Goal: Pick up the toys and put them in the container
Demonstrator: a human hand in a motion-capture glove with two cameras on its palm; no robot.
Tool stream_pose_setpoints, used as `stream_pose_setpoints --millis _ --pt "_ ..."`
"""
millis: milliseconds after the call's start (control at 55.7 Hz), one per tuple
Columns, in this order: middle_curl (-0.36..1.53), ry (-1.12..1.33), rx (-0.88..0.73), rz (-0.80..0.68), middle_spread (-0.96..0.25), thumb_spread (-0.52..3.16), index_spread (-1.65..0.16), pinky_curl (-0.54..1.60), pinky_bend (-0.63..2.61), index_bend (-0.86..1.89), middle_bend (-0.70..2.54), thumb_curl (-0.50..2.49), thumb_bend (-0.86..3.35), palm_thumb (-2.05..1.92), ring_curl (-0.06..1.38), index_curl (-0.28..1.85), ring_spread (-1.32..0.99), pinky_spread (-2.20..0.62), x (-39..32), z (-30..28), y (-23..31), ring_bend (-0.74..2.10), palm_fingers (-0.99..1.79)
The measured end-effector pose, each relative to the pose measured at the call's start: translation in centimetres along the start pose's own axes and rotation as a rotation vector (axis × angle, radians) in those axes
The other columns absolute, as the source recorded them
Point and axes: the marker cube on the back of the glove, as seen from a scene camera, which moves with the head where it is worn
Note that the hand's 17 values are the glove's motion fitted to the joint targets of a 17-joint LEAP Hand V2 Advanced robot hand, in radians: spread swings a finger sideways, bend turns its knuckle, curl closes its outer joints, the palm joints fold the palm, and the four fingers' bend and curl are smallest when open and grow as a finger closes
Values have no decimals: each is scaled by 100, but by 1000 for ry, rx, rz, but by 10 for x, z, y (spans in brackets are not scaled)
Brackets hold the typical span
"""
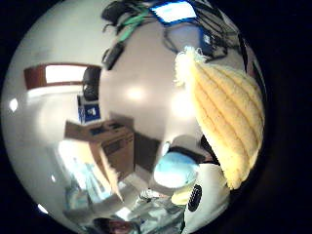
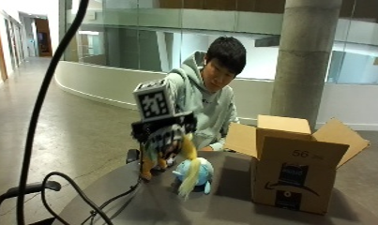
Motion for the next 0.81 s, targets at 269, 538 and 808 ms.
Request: stream_pose_setpoints --millis 269,538,808 --pt "111 75 41 -356 -41 32 -37 55 116 112 117 90 45 74 67 40 -40 -40 -212 -104 68 153 87" --pt "118 34 -29 -846 -43 18 -38 60 125 116 120 98 45 60 71 55 -38 -40 -376 -84 108 156 67" --pt "86 431 -60 -780 -24 89 -24 49 105 45 46 73 14 14 47 38 -23 -15 -351 -34 73 82 -48"
